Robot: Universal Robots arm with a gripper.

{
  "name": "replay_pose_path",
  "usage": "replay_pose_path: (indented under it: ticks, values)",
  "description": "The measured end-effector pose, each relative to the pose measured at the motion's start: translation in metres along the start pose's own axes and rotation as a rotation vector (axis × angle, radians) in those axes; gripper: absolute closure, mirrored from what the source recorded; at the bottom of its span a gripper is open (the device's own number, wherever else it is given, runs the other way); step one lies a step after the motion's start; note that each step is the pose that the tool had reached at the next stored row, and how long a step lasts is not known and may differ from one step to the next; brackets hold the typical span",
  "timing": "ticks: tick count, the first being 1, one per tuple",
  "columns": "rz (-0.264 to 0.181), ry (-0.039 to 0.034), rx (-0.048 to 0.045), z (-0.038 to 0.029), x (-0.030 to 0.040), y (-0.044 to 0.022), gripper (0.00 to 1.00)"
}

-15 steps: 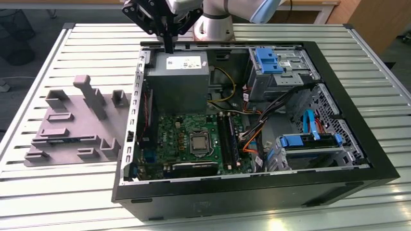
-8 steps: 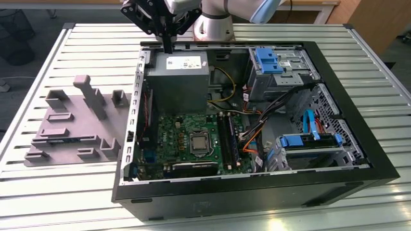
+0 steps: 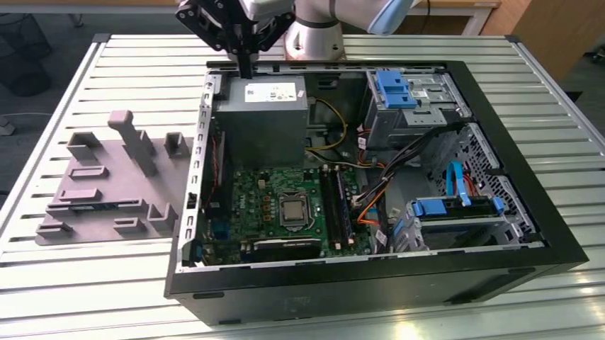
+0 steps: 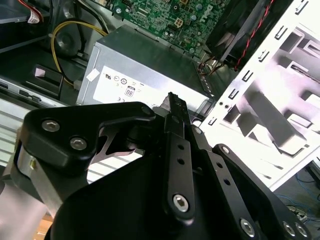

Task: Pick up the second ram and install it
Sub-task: 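Reach for the second ram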

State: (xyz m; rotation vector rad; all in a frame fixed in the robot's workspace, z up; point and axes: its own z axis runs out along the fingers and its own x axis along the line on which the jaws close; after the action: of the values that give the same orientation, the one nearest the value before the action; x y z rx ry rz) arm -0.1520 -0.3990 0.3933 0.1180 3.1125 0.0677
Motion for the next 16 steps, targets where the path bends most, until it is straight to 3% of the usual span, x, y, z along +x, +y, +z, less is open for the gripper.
replay_pose_path:
  ticks: [16]
  values:
    - [0.0, 0.0001, 0.0, -0.0003, 0.0103, -0.0007, 0.89]
